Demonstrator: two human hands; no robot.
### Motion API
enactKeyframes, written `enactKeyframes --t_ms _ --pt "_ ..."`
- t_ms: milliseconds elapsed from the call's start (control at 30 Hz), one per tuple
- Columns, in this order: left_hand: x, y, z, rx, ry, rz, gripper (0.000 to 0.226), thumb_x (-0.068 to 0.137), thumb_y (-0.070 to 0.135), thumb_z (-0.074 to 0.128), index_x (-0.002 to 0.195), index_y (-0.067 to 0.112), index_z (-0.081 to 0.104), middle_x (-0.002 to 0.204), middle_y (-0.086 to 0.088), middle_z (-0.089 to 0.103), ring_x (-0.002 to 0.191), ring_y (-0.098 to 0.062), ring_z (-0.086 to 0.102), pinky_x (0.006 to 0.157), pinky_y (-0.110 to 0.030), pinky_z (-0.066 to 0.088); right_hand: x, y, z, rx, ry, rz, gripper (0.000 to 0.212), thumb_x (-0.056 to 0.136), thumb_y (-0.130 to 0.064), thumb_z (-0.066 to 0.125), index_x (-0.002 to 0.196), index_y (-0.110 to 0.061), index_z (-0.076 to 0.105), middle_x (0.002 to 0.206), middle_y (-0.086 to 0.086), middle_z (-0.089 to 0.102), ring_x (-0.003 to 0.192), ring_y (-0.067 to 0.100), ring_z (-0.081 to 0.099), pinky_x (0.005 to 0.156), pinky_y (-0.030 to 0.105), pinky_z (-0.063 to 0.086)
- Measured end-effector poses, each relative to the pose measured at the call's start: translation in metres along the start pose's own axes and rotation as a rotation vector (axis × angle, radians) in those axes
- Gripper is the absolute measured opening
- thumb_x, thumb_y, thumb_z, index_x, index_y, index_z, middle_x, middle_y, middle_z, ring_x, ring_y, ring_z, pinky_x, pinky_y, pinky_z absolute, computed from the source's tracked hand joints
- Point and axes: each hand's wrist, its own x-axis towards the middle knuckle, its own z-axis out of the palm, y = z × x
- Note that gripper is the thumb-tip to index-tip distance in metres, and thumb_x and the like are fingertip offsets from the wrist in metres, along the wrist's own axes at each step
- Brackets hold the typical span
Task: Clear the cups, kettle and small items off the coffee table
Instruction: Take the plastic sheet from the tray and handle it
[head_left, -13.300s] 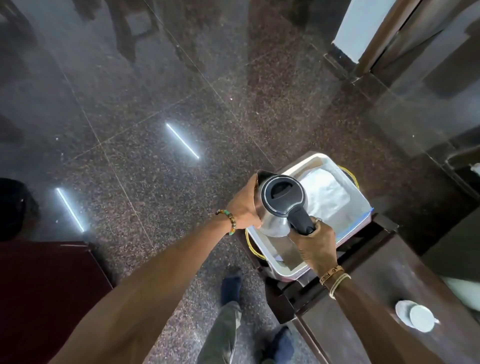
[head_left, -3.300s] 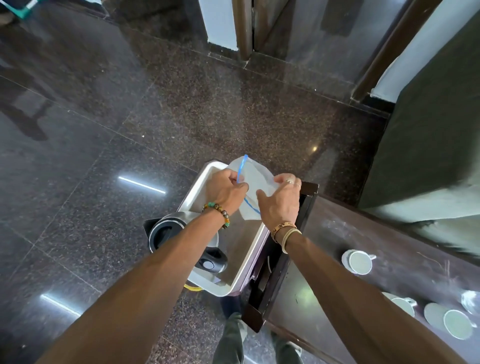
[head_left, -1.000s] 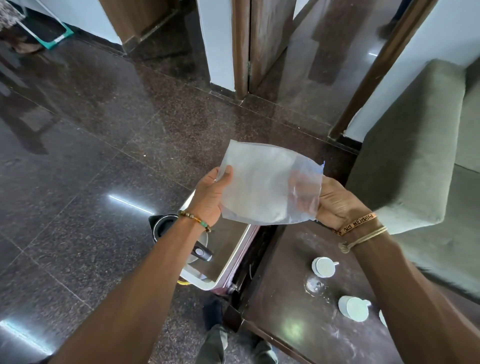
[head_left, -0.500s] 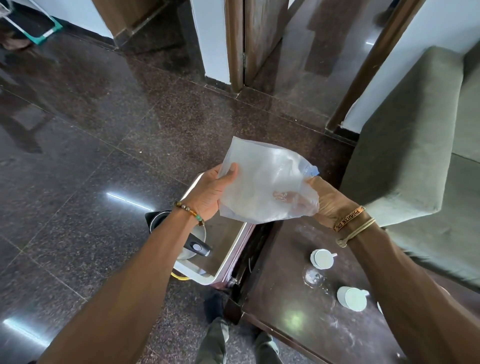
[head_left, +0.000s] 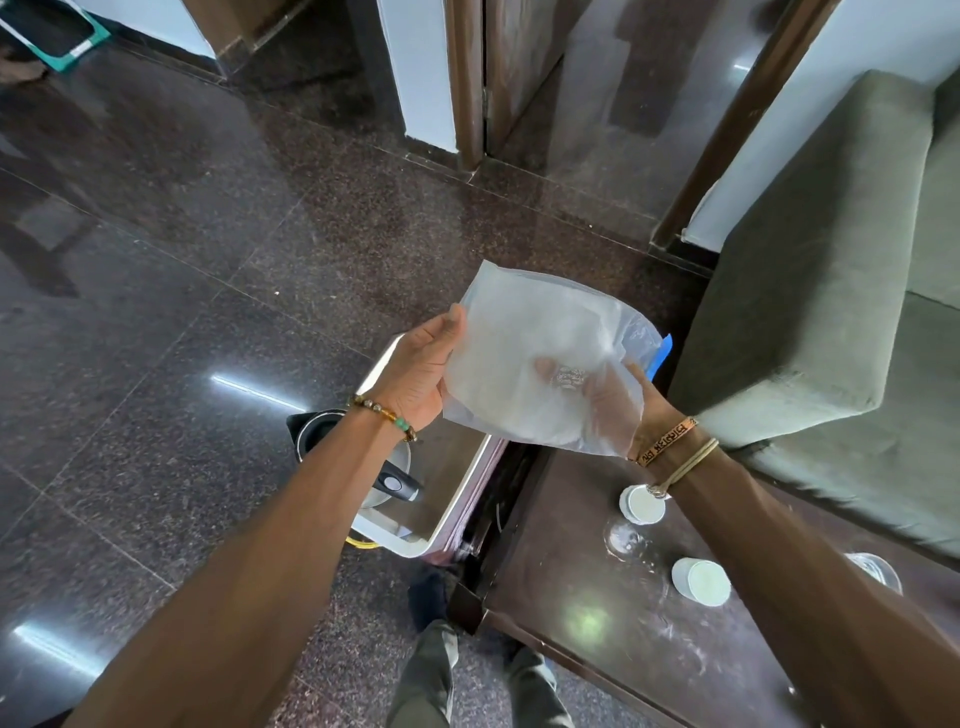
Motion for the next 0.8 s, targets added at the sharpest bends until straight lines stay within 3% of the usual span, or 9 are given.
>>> enactKeyframes --t_ms 33,133,267,333,433,567,633,700,800 --pt "0.0 0.0 -0.001 -0.019 0.015 0.001 0.048 0.093 0.04 0.053 0.128 0.007 0.059 0.127 -0.014 0.064 0.12 -0.03 0.06 0.1 -0.047 0.049 0.0 0.0 -0.003 0.071 0.041 0.006 0.033 0.099 -0.027 0.06 0.127 -0.01 0.067 0.131 0.022 0.063 0.116 0.037 0.065 0.096 0.06 0.052" --pt "0.001 0.001 -0.002 -0.027 0.055 0.031 0.043 0.092 0.038 0.056 0.122 0.008 0.062 0.126 -0.015 0.064 0.12 -0.033 0.059 0.102 -0.05 0.048 -0.006 -0.002 -0.01 0.16 0.087 -0.064 0.055 0.107 -0.039 0.033 0.095 -0.01 0.079 0.093 0.012 0.075 0.077 0.022 0.075 0.065 0.038 0.062" --pt "0.001 0.007 -0.008 -0.025 0.052 0.086 0.042 0.083 0.042 0.061 0.112 0.013 0.067 0.118 -0.016 0.068 0.115 -0.033 0.063 0.097 -0.052 0.05 -0.009 -0.012 -0.017 -0.351 0.322 -0.383 0.012 0.094 0.003 0.062 0.1 0.01 0.069 0.094 0.022 0.07 0.084 0.033 0.069 0.081 0.057 0.058" --pt "0.002 0.011 -0.013 -0.047 0.035 0.109 0.039 0.085 0.04 0.061 0.112 0.013 0.067 0.113 -0.017 0.07 0.106 -0.032 0.068 0.086 -0.045 0.056 -0.012 -0.014 -0.029 -0.394 0.412 -0.429 0.015 0.088 -0.004 0.074 0.098 0.007 0.072 0.099 0.024 0.072 0.086 0.034 0.071 0.082 0.06 0.059" --pt "0.005 0.018 -0.023 -0.053 0.025 0.128 0.031 0.085 0.038 0.064 0.109 0.019 0.07 0.112 -0.017 0.071 0.103 -0.033 0.069 0.078 -0.04 0.058 -0.021 -0.015 -0.052 -0.222 0.472 -0.435 0.012 0.086 -0.009 0.077 0.097 -0.006 0.073 0.102 0.013 0.077 0.082 0.019 0.075 0.072 0.044 0.064" --pt "0.01 0.022 -0.033 -0.043 0.041 0.147 0.034 0.085 0.037 0.065 0.113 0.017 0.068 0.113 -0.017 0.071 0.102 -0.034 0.069 0.079 -0.04 0.058 -0.032 -0.018 -0.084 0.251 0.285 -0.399 0.012 0.099 -0.012 0.059 0.105 -0.017 0.068 0.099 -0.005 0.074 0.076 0.006 0.069 0.059 0.021 0.056" --pt "0.012 0.024 -0.034 -0.035 0.045 0.153 0.034 0.085 0.036 0.064 0.112 0.015 0.068 0.111 -0.018 0.071 0.1 -0.034 0.07 0.078 -0.039 0.058 -0.042 -0.014 -0.095 0.491 0.16 -0.379 0.022 0.098 -0.01 0.053 0.099 -0.023 0.071 0.113 -0.003 0.07 0.067 -0.001 0.055 0.053 0.011 0.043" --pt "0.014 0.026 -0.033 -0.022 0.049 0.156 0.028 0.089 0.032 0.061 0.109 0.015 0.069 0.108 -0.017 0.072 0.097 -0.031 0.071 0.077 -0.037 0.058 -0.05 -0.011 -0.095 0.499 0.006 -0.327 0.03 0.095 -0.017 0.049 0.095 -0.026 0.077 0.133 0.001 0.066 0.062 -0.004 0.054 0.057 0.009 0.044" --pt "0.018 0.027 -0.029 0.001 0.036 0.155 0.02 0.098 0.022 0.052 0.105 0.014 0.069 0.105 -0.015 0.073 0.097 -0.028 0.071 0.076 -0.036 0.059 -0.047 0.0 -0.085 0.523 -0.186 -0.193 0.046 0.1 -0.029 0.036 0.141 -0.015 0.051 0.122 0.002 0.073 0.077 0.002 0.07 0.07 0.017 0.057"
